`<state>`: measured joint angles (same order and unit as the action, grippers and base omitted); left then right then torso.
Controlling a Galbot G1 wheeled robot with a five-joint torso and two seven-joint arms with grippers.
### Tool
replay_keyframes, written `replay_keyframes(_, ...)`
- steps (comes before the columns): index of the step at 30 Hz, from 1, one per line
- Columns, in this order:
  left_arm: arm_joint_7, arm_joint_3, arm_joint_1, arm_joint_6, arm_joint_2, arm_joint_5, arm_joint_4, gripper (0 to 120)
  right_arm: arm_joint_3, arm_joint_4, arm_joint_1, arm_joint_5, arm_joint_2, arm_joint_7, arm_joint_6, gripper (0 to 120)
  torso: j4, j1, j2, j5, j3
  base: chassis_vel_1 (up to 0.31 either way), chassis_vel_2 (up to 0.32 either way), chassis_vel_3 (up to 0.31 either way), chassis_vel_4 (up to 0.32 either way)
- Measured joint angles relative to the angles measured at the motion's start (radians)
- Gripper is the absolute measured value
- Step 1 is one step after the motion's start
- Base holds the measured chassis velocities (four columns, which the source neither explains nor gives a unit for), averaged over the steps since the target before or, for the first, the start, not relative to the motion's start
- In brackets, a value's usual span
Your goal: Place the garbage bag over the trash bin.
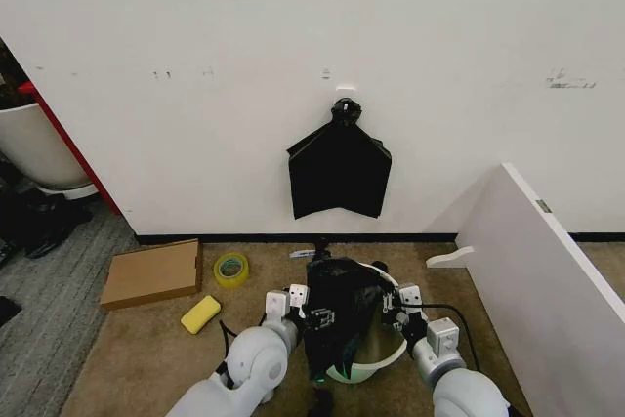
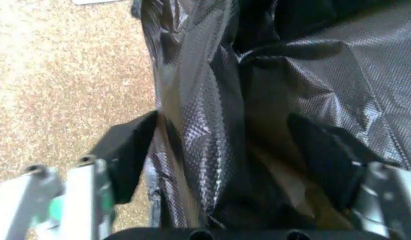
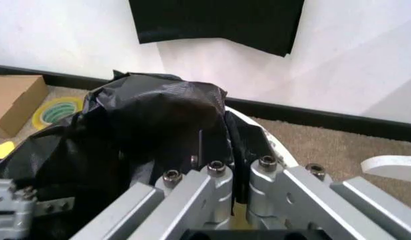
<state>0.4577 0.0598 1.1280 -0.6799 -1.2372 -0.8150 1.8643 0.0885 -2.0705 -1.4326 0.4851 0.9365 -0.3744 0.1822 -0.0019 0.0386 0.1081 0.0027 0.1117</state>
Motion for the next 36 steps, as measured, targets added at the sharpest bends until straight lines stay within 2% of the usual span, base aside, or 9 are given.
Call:
replay_keyframes(6, 0.013, -0.004, -0.012, -0.048, -0.009, -0.025, -0.011, 51, 0.001, 0.002, 0.002, -0.003, 0.0, 0.0, -0.004, 0, 0.0001, 0.0, 0.0, 0.0, 0.0, 0.0, 0.0, 0.0, 0.0)
replay_keyframes(7, 0.013, -0.004, -0.012, -0.048, -0.009, -0.025, -0.011, 51, 0.001, 0.002, 0.002, -0.003, 0.0, 0.0, -0.004, 0, 0.0001, 0.0, 0.0, 0.0, 0.0, 0.0, 0.0, 0.0, 0.0)
replay_keyframes(13, 0.038, -0.027, -0.001, -0.054, -0.002, -0.042, -0.017, 25, -0.002, 0.015, 0.003, -0.025, 0.003, 0.003, -0.028, 0, 0.0, 0.0, 0.0, 0.0, 0.0, 0.0, 0.0, 0.0, 0.0)
replay_keyframes(14, 0.038, -0.027, -0.001, -0.054, -0.002, -0.042, -0.017, 25, -0.002, 0.015, 0.003, -0.025, 0.003, 0.003, -0.028, 0, 0.0, 0.0, 0.0, 0.0, 0.0, 0.0, 0.0, 0.0, 0.0)
replay_keyframes(20, -0.038, -0.106, 0.051, -0.026, 0.032, -0.022, 0.025, 3, 0.006, 0.041, 0.002, -0.027, 0.009, 0.106, -0.16, 0, -0.0002, 0.0, 0.0, -0.0004, 0.0, 0.0, 0.0, 0.0, 0.0)
replay_keyframes(22, -0.041, -0.109, 0.053, -0.026, 0.034, -0.021, 0.028, 3, 0.007, 0.043, 0.003, -0.025, 0.009, 0.114, -0.17, 0, -0.0003, 0.0, 0.0, -0.0003, 0.0, 0.0, 0.0, 0.0, 0.0)
replay_keyframes(26, -0.125, -0.165, 0.126, 0.029, 0.073, 0.064, 0.095, 0, 0.024, 0.069, 0.024, 0.012, 0.012, 0.183, -0.242, 0, 0.0002, 0.0, 0.0, -0.0002, 0.0, 0.0, 0.0, 0.0, 0.0)
replay_keyframes(34, -0.188, -0.173, 0.178, 0.057, 0.089, 0.122, 0.157, 0, 0.046, 0.109, 0.035, 0.024, 0.02, 0.203, -0.28, 0, -0.0002, 0.0, 0.0, -0.0003, 0.0, 0.0, 0.0, 0.0, 0.0)
replay_keyframes(36, -0.24, -0.179, 0.197, 0.084, 0.103, 0.176, 0.174, 0, 0.067, 0.117, 0.043, 0.054, 0.024, 0.22, -0.31, 0, 0.0, 0.0, 0.0, -0.0002, 0.0, 0.0, 0.0, 0.0, 0.0)
